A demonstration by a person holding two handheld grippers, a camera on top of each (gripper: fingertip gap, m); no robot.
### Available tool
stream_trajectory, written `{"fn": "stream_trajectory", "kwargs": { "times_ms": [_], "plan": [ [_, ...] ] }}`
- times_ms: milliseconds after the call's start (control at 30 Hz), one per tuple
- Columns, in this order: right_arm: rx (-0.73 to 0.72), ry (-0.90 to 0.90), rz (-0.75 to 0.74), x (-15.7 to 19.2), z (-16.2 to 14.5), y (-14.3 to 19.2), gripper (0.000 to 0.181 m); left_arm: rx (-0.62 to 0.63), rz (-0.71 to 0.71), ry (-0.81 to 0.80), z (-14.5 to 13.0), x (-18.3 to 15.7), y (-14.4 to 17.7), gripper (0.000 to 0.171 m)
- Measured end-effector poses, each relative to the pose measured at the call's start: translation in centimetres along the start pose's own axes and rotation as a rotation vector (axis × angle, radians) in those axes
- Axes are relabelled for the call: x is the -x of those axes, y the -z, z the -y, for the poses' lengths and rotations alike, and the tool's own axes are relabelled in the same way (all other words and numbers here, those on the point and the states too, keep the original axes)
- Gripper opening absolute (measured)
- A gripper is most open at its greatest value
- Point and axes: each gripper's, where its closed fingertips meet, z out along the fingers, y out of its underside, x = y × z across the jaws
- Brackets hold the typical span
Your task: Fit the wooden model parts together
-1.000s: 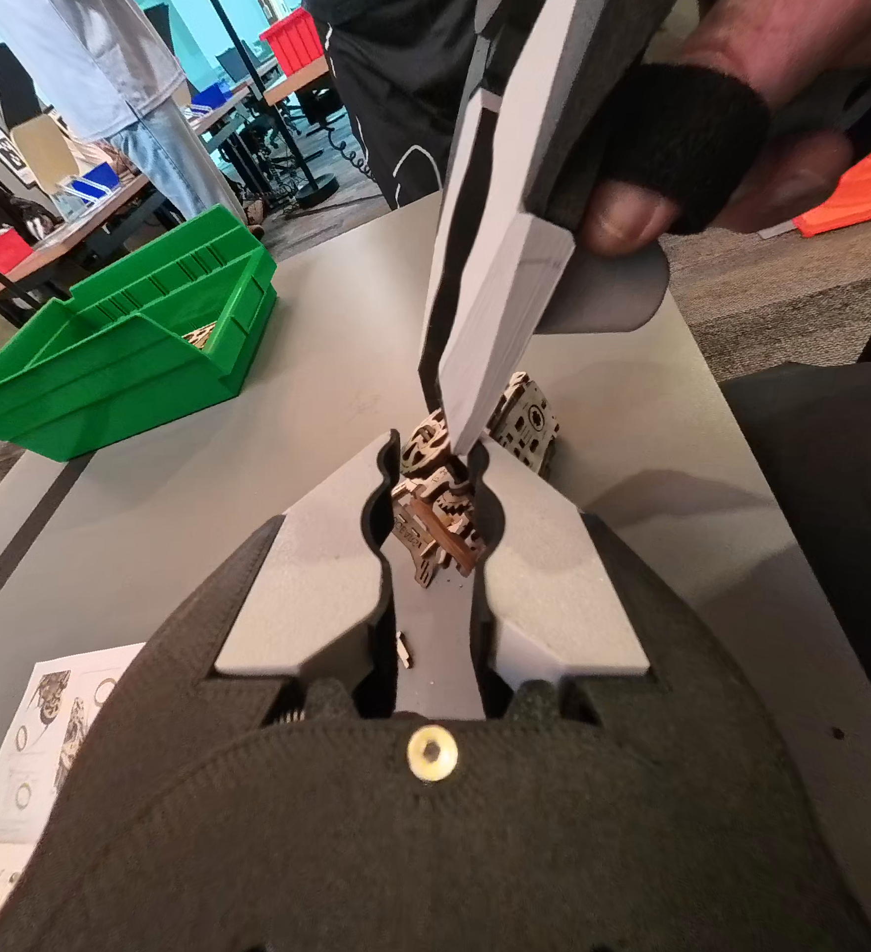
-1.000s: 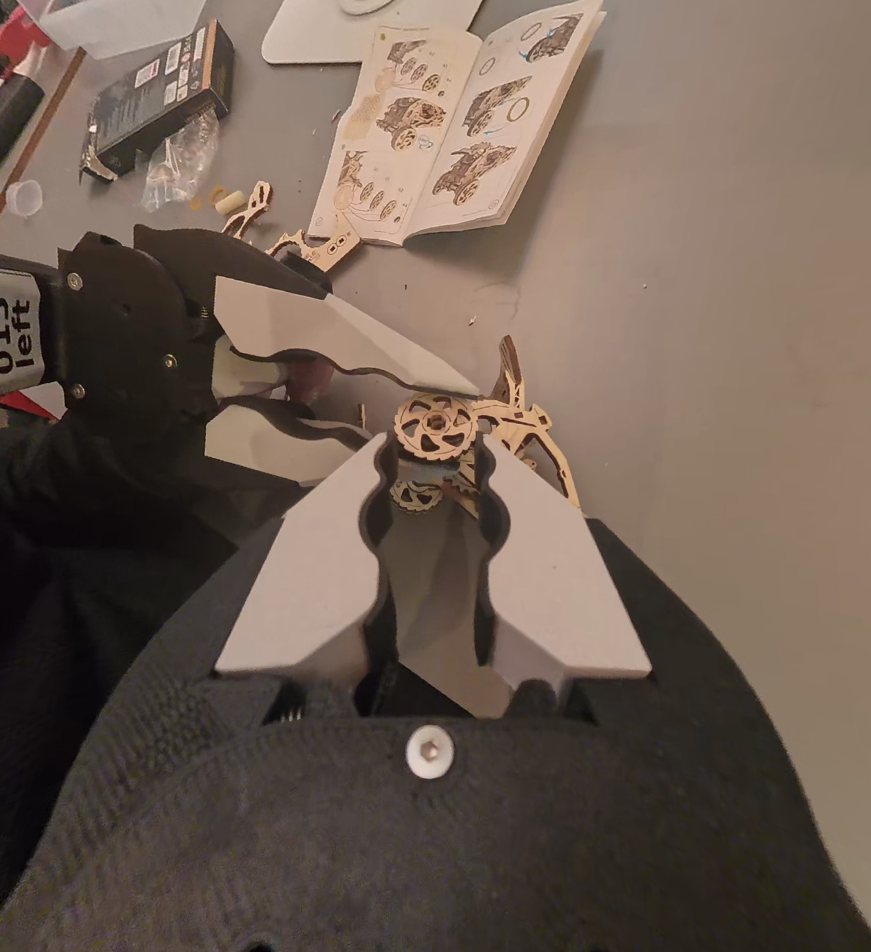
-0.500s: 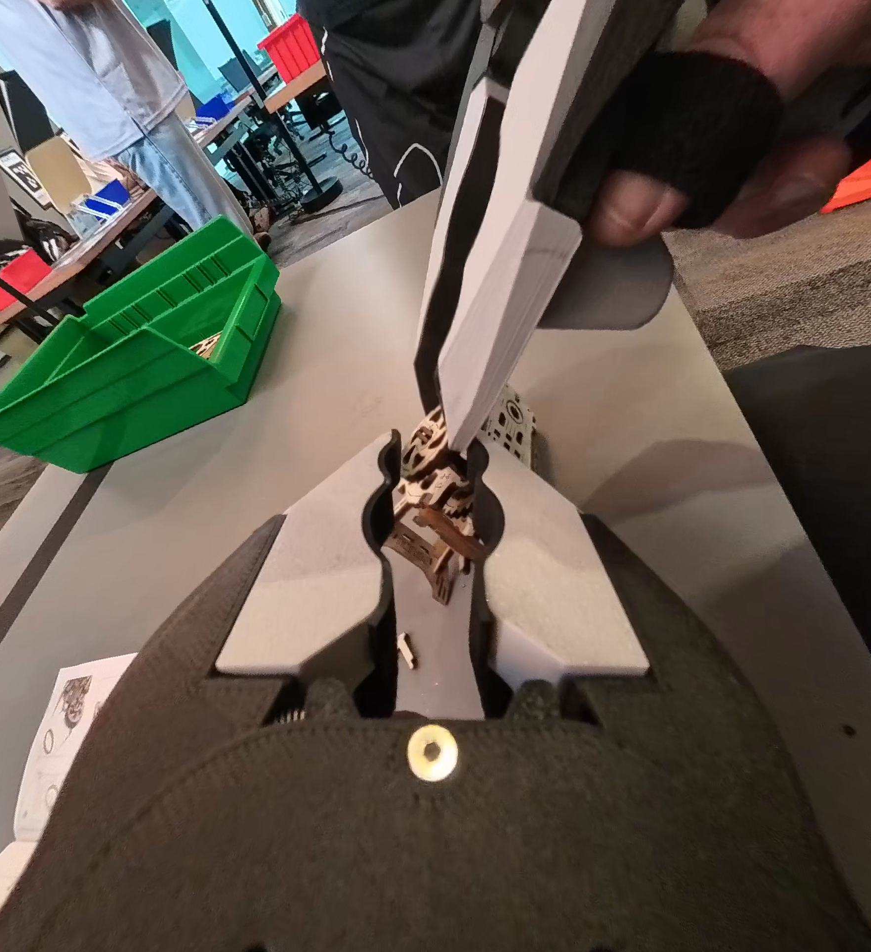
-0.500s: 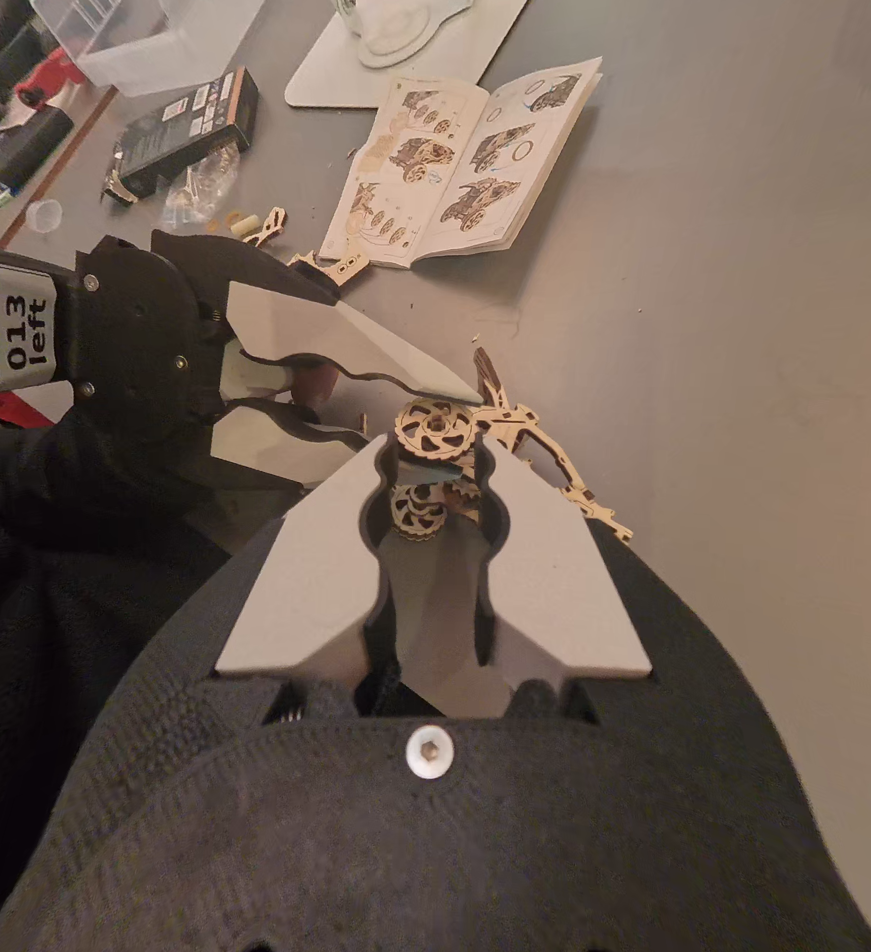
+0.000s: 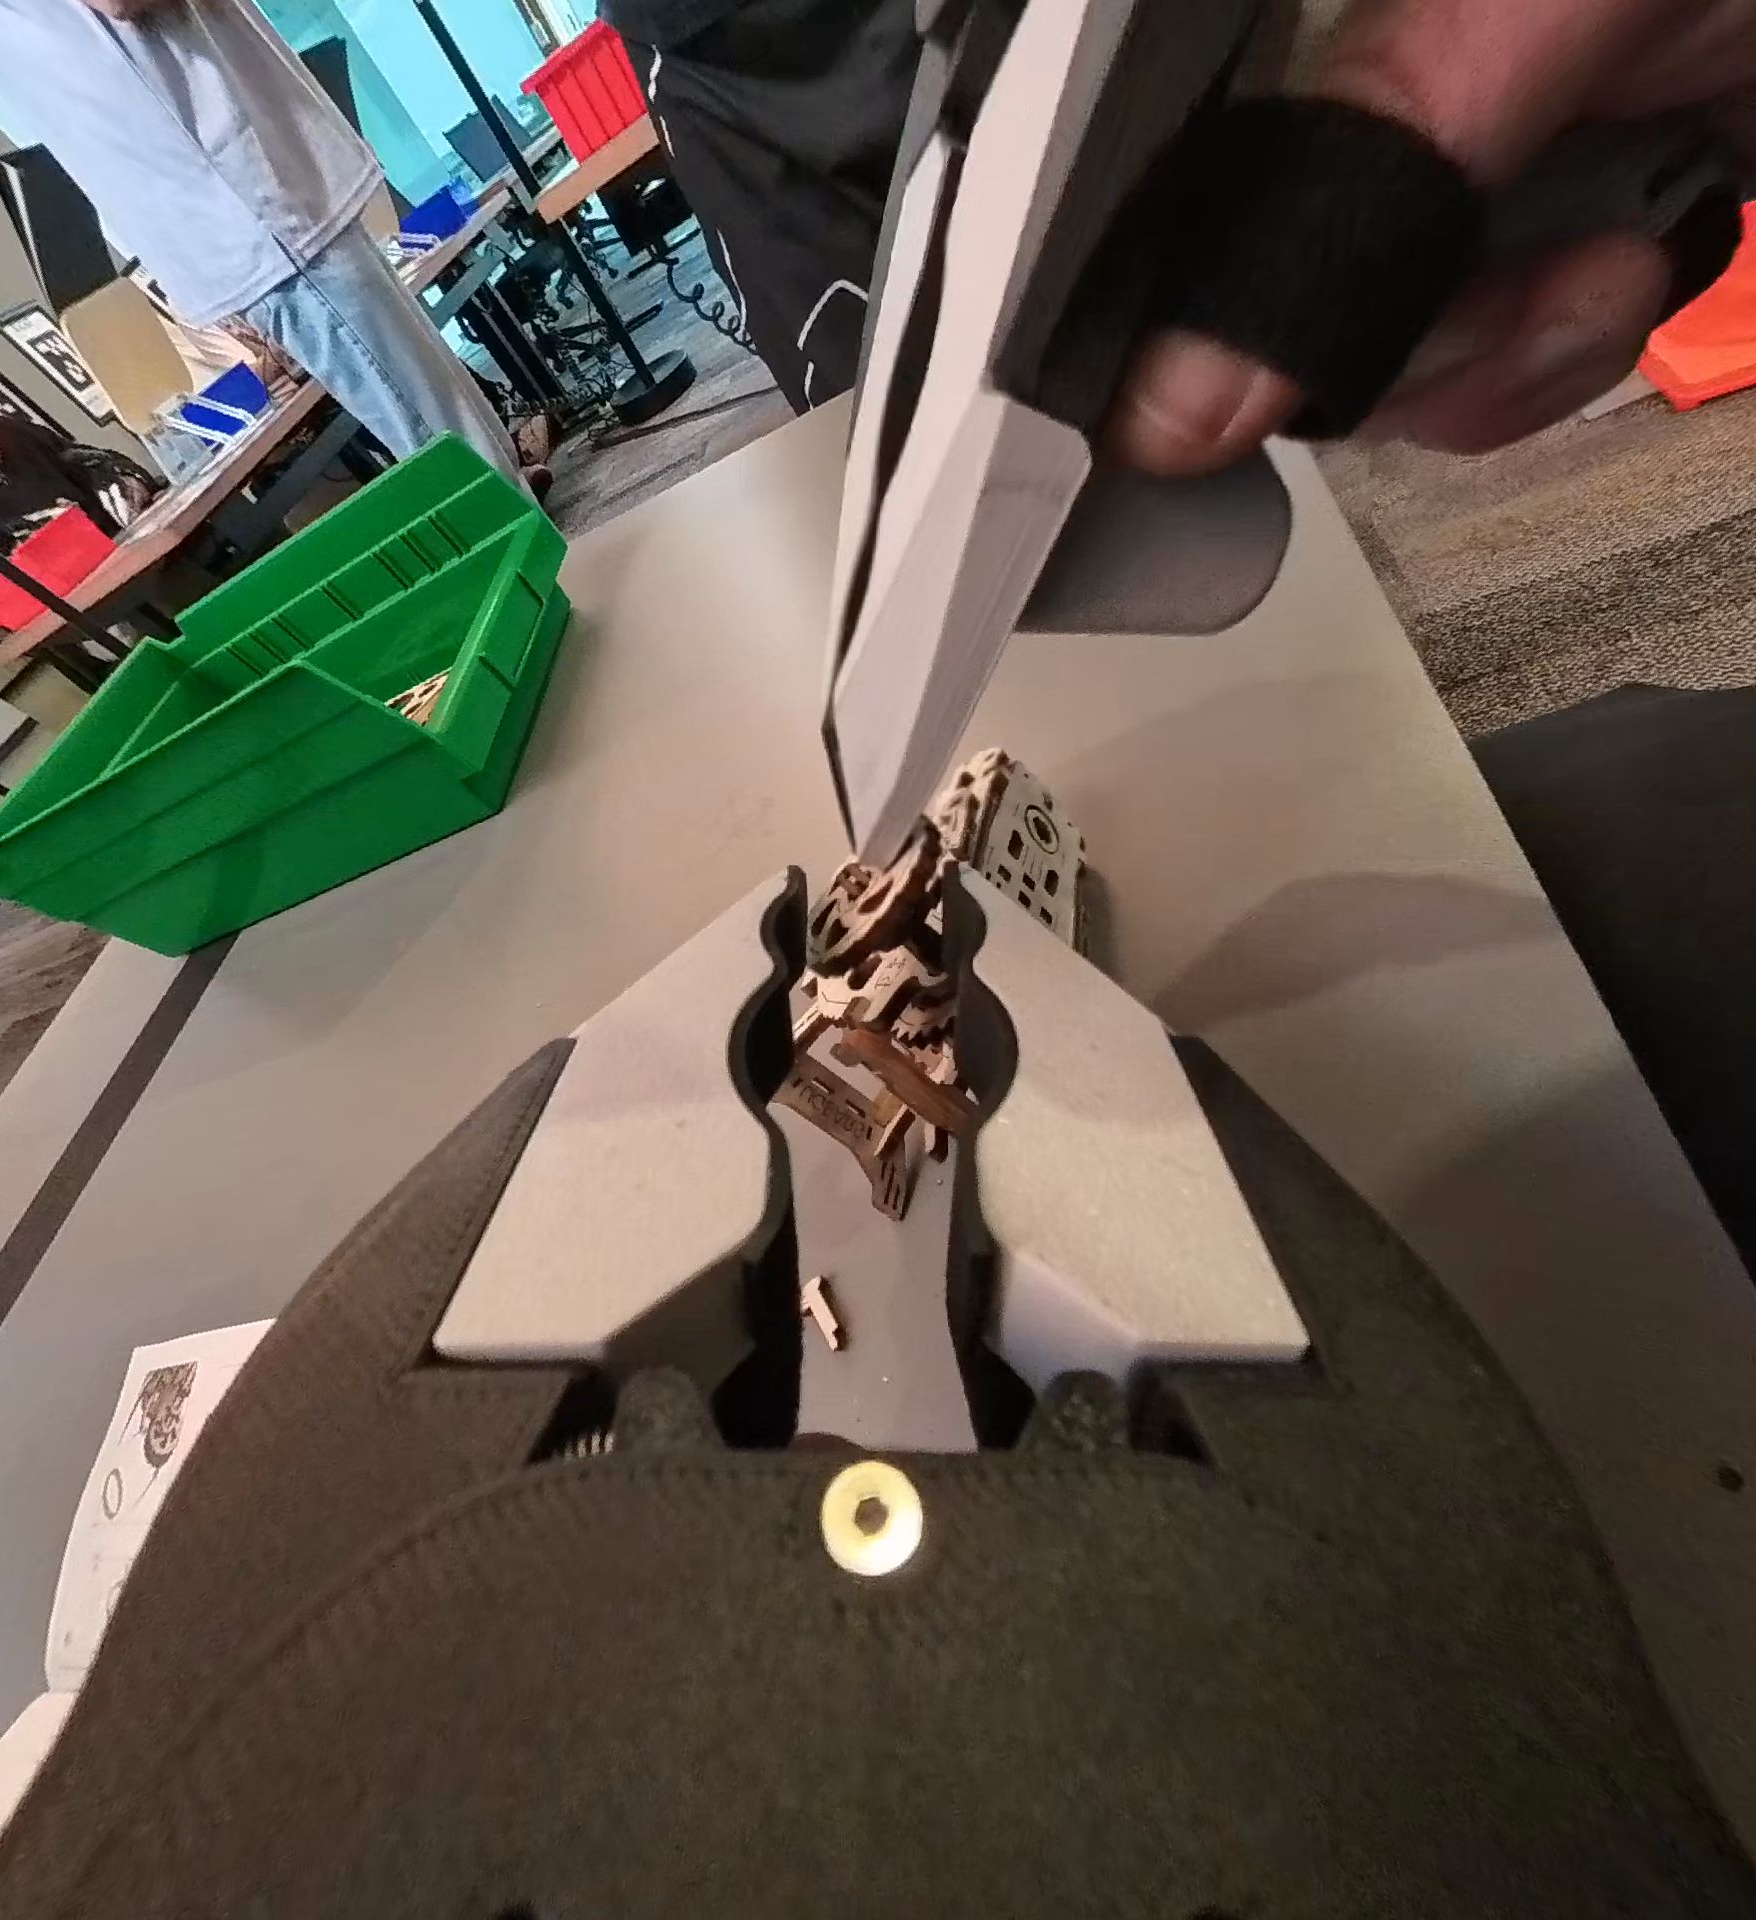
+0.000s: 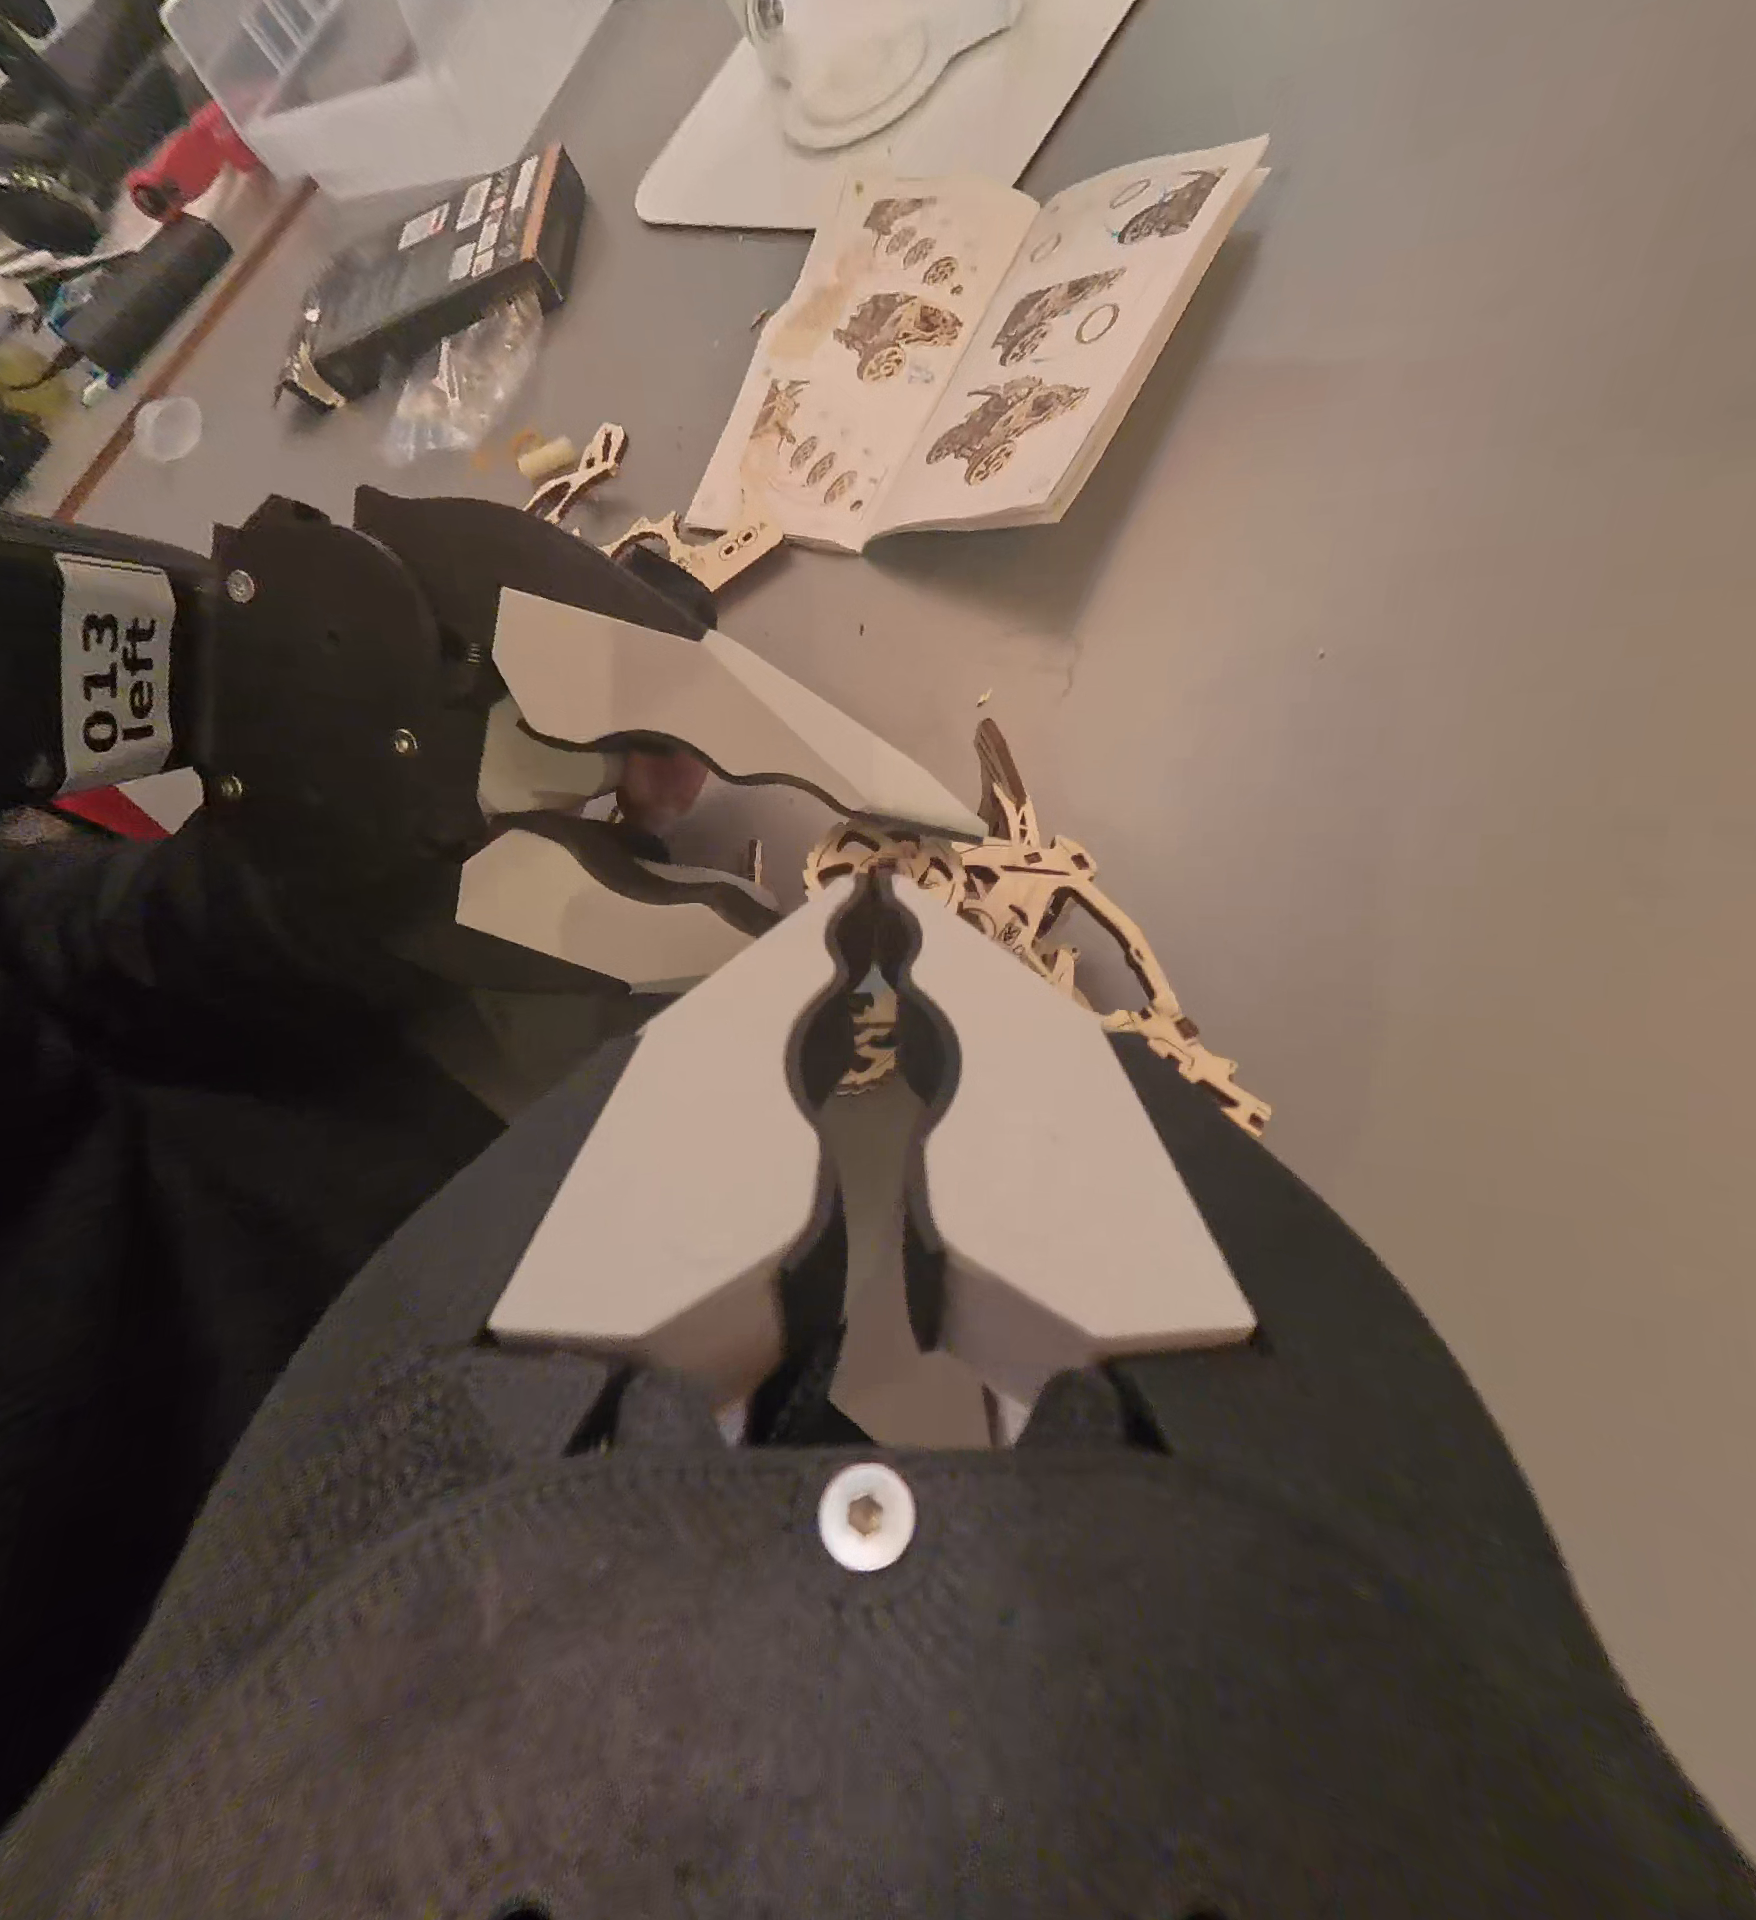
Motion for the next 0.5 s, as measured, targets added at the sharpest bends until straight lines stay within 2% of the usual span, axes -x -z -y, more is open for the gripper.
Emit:
{"fn": "stream_trajectory", "kwargs": {
  "times_ms": [200, 500],
  "plan": [
    [-0.003, 0.027, -0.007, 0.08, -0.18, -0.01, 0.000, -0.004, -0.009, 0.016, -0.04, -0.09, -0.01, 0.021],
    [-0.120, 0.068, -0.010, 0.11, -0.67, 0.00, 0.000, -0.002, -0.018, 0.010, -0.07, -0.36, -0.09, 0.021]
  ]
}}
